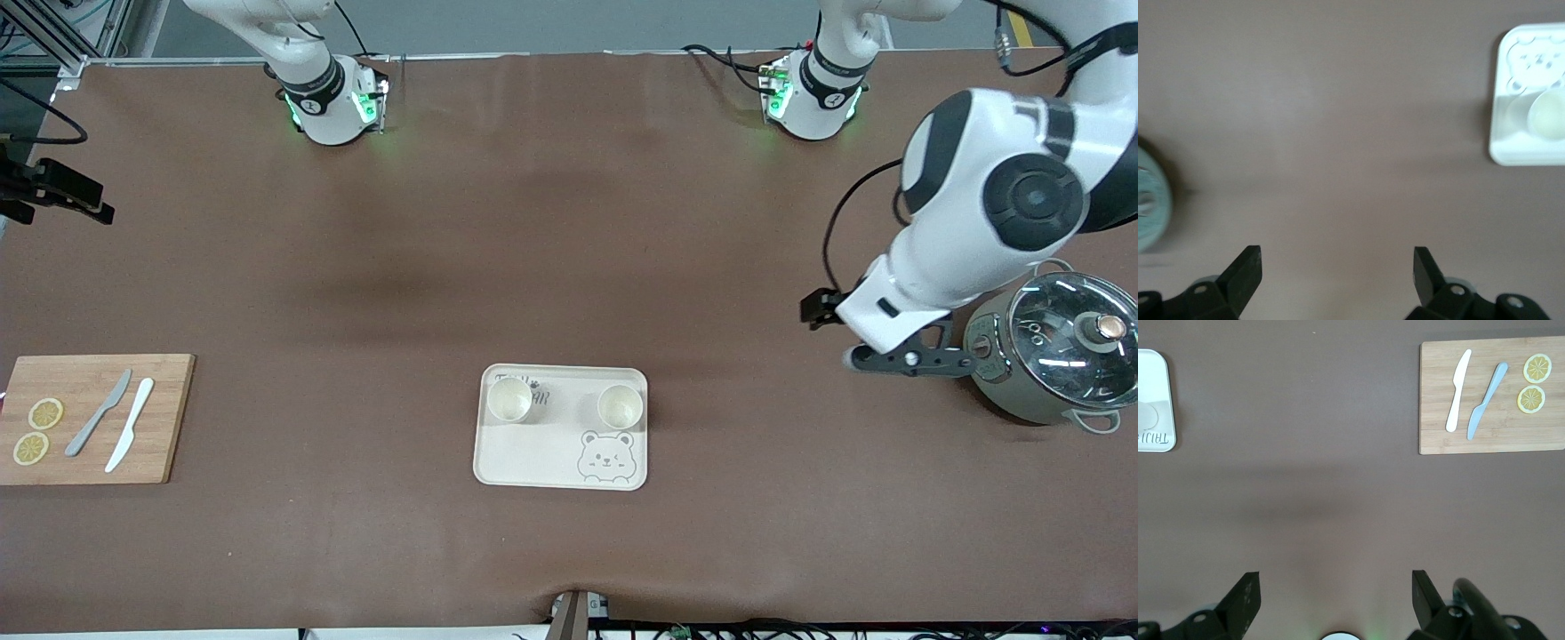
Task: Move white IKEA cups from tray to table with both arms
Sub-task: 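Move the left gripper from the pot toward the white tray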
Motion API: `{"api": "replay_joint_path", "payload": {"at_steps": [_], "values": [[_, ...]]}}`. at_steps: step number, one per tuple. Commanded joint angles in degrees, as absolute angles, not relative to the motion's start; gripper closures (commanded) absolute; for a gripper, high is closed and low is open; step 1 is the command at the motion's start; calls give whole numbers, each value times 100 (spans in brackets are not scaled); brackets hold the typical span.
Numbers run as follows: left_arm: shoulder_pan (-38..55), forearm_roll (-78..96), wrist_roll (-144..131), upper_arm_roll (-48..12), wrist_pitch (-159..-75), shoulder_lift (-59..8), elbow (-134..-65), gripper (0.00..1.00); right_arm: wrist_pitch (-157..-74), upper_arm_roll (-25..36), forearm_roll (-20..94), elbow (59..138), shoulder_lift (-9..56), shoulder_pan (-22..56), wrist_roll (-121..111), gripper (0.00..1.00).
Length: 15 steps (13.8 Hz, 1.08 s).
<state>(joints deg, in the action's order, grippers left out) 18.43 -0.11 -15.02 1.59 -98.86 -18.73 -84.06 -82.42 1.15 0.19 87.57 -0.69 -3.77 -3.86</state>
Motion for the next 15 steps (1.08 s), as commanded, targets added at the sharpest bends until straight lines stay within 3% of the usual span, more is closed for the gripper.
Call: {"api": "replay_joint_path", "payload": {"at_steps": [1,8,13,15], "values": [[1880,316,-2134,150,-10054,-2091,-8218,0,-8191,79,70,8613,9,-431,-422,0],[2785,290,-3346,158,-11336,-3005,-8218,0,-8200,79,79,8613,53,-422,-422,0],[3023,317,-3604,149,-12803,-3716,-8218,0,-8200,79,70,8613,210,-404,-439,0],[3137,325,-3586,141,-13322,-3945,-8227,10,-8200,79,53,8613,438,-387,-448,0]]}}
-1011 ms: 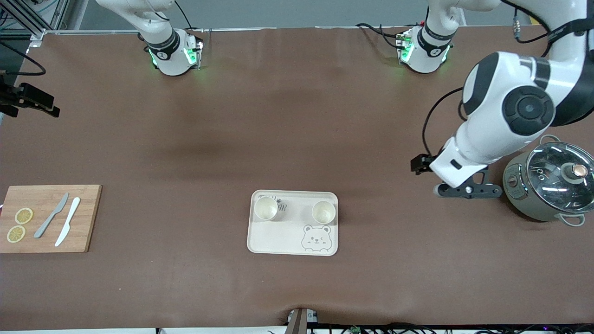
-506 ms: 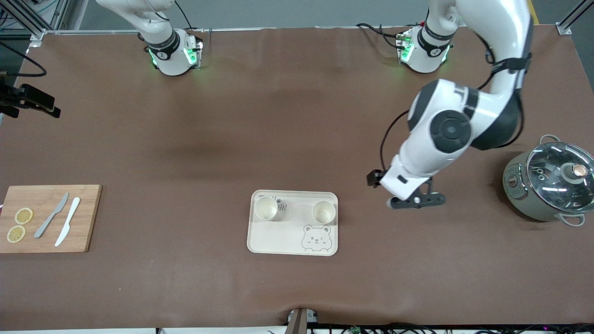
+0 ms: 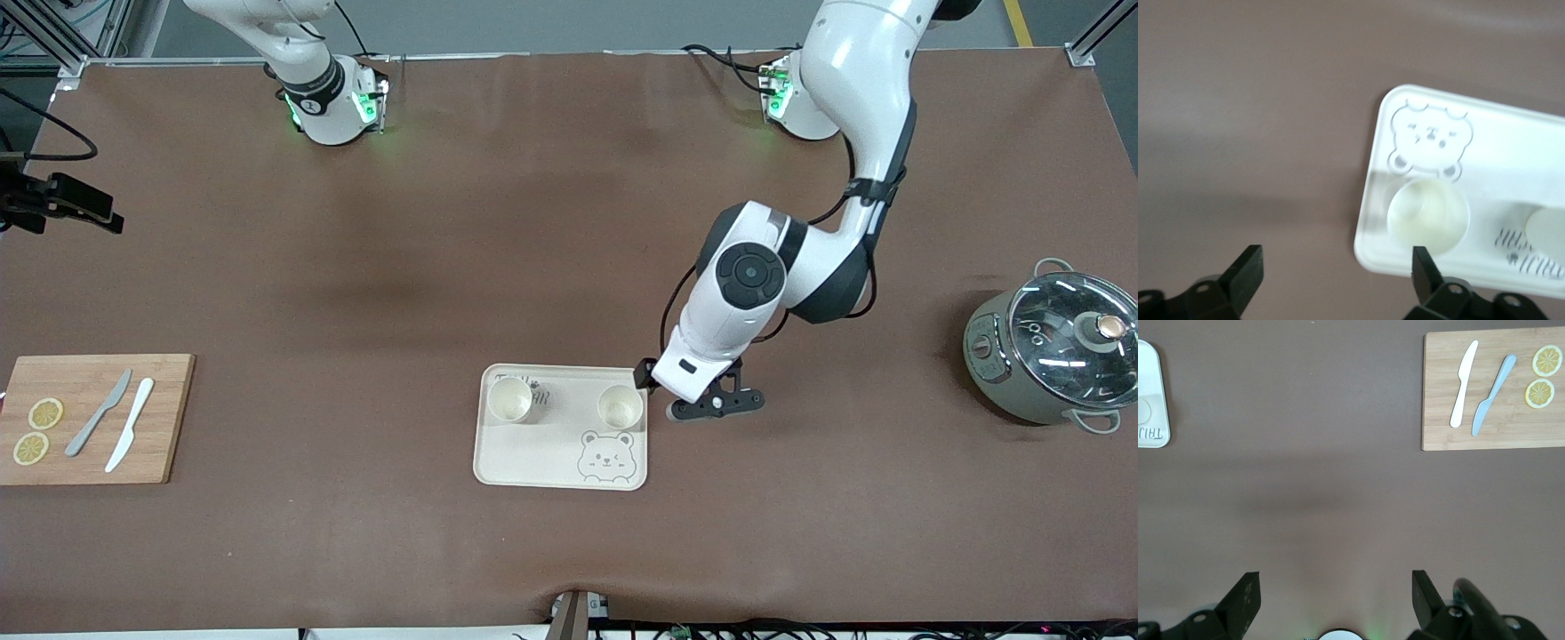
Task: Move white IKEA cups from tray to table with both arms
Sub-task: 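Grasp a white cup with the left gripper while the right gripper approaches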
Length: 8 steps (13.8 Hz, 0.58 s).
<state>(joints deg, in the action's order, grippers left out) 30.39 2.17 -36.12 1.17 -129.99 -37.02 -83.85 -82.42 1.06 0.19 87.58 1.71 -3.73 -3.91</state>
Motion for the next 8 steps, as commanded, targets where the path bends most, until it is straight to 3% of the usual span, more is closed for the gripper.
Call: {"api": "replay_joint_path", "payload": {"at_steps": [1,2,8], "values": [[3199,325,-3612,141,-13368,-4042,-8227,13,-8200,70,70,8622,492,-369,-431,0],[3191,325,-3560,141,-13377,-4113,-8227,20,-8226,70,79,8622,570,-360,-431,0],[3278,343,-3603,88,-13922,-4517,-8235,38,-9007,70,70,8675,1369,8,-361,0]]}}
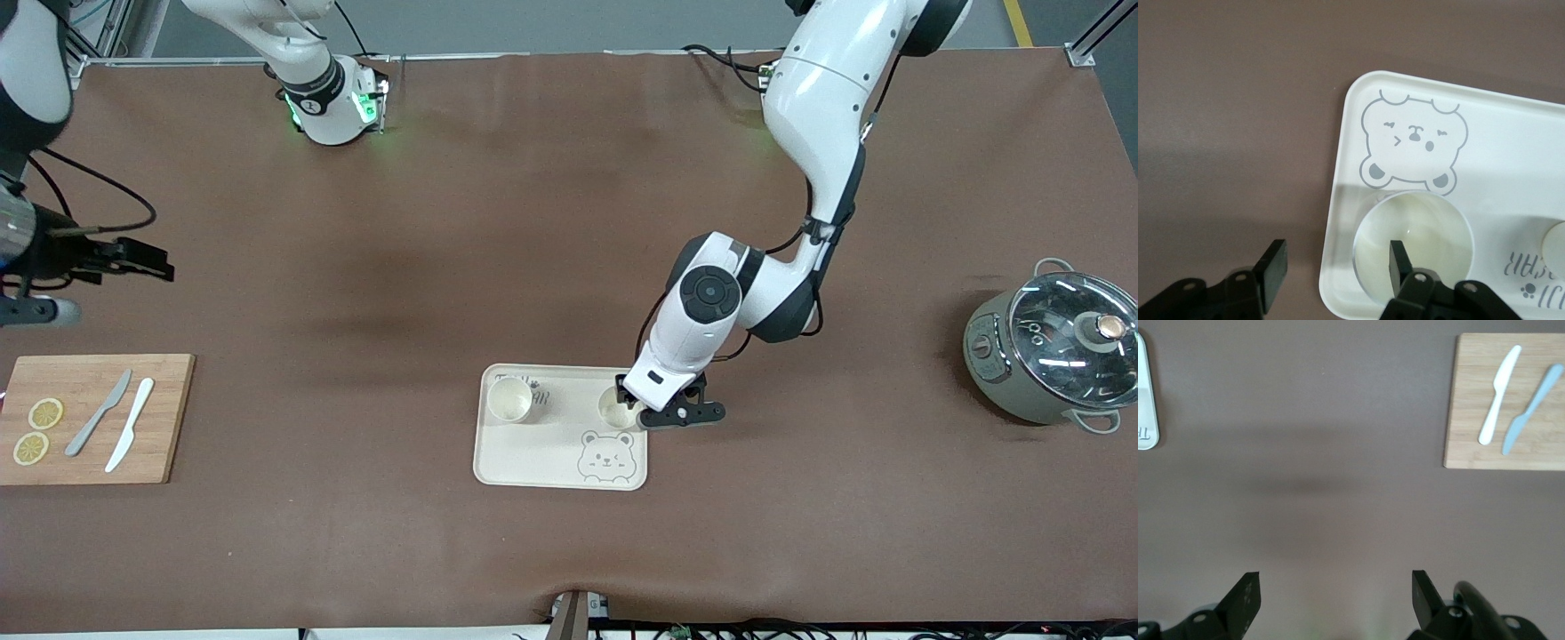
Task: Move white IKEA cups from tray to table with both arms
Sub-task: 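Grasp a white cup with the left gripper while the right gripper approaches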
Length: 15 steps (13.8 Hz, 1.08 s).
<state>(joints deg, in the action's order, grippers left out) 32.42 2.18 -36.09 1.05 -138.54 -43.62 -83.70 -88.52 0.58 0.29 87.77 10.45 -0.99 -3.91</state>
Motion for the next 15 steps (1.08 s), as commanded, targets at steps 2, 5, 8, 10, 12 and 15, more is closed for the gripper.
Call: {"api": "replay_joint_path", "payload": {"at_steps": [2,5,8,10,12,15], "values": [[3270,412,-3604,53,-13922,-4605,-8235,60,-9428,70,70,8684,1686,236,-11,0],[3278,816,-3586,53,-13913,-4702,-8227,100,-9930,70,97,8675,2213,518,832,0],[3209,826,-3568,53,-13852,-4423,-8218,100,-10142,70,464,8631,2434,869,1755,0],[3129,835,-3568,70,-13625,-4107,-8226,100,-10361,70,885,8631,2592,966,2143,0],[2806,809,-3481,62,-13020,-3702,-8226,100,-10730,70,1438,8631,2776,1142,2415,0],[2086,791,-2458,62,-12062,-3288,-8288,100,-11396,79,1582,8622,3101,1668,3301,0]]}}
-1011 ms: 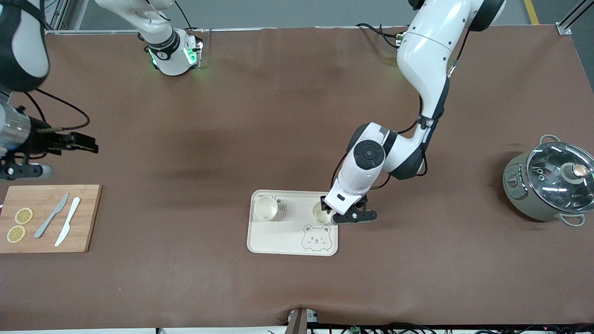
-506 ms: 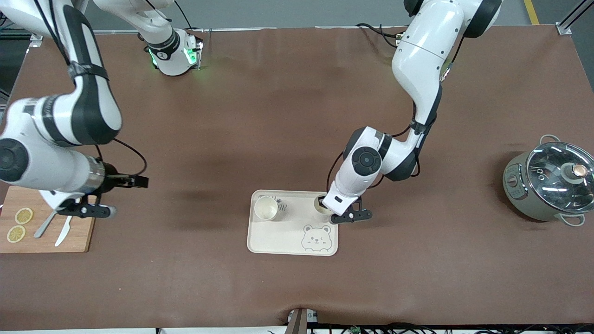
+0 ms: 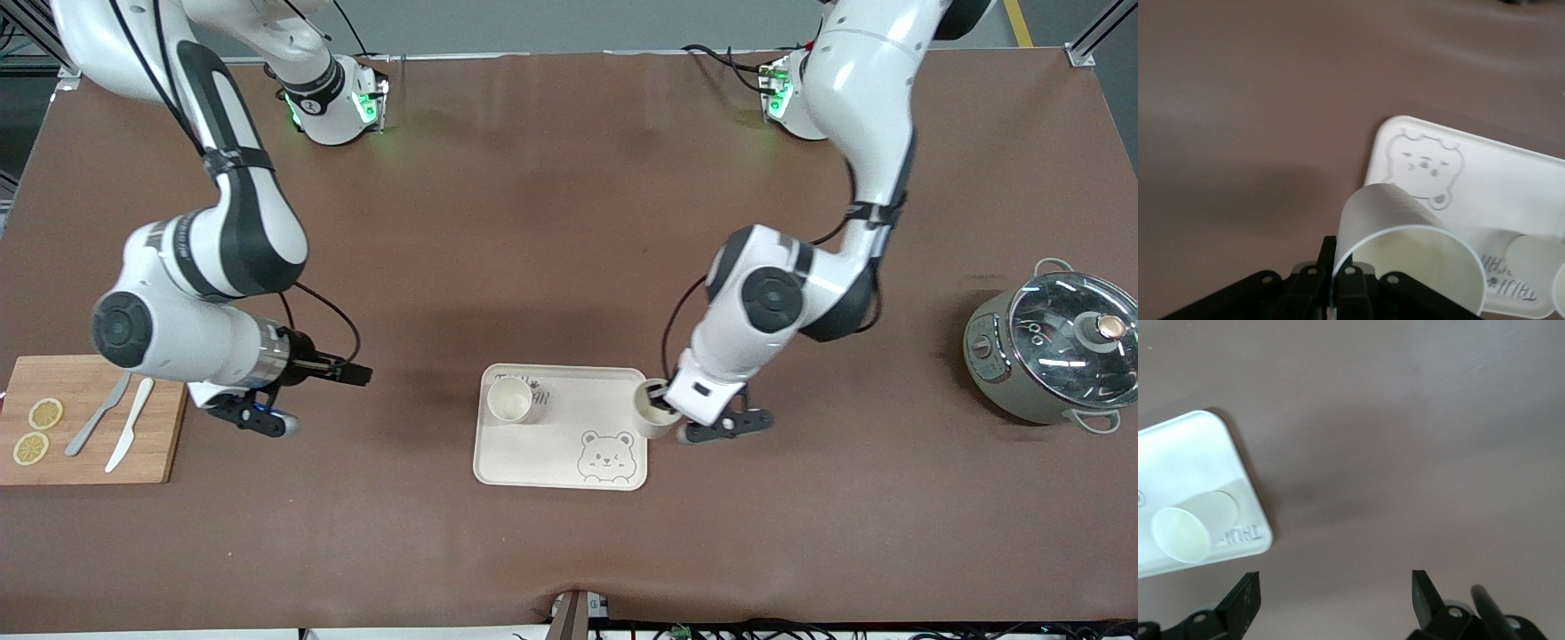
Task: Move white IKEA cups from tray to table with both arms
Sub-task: 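Carry the cup with the left gripper while the right gripper grasps another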
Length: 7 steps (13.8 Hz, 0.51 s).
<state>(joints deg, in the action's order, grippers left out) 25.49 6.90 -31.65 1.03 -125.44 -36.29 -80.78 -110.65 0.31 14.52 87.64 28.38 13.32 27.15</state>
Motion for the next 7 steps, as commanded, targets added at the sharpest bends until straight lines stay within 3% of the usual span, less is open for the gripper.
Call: {"api": "replay_joint_path", "payload": {"at_steps": [1,3,7], "values": [[1744,800,-1843,62,-11667,-3209,-8349,100,-11608,79,1608,8622,3216,1713,3548,0],[1076,774,-718,79,-11347,-3147,-8655,100,-11855,70,1608,8579,3444,1976,4032,0],[133,519,456,79,-11820,-3269,-9253,100,-12619,79,1600,8429,3849,2434,4762,0]]}}
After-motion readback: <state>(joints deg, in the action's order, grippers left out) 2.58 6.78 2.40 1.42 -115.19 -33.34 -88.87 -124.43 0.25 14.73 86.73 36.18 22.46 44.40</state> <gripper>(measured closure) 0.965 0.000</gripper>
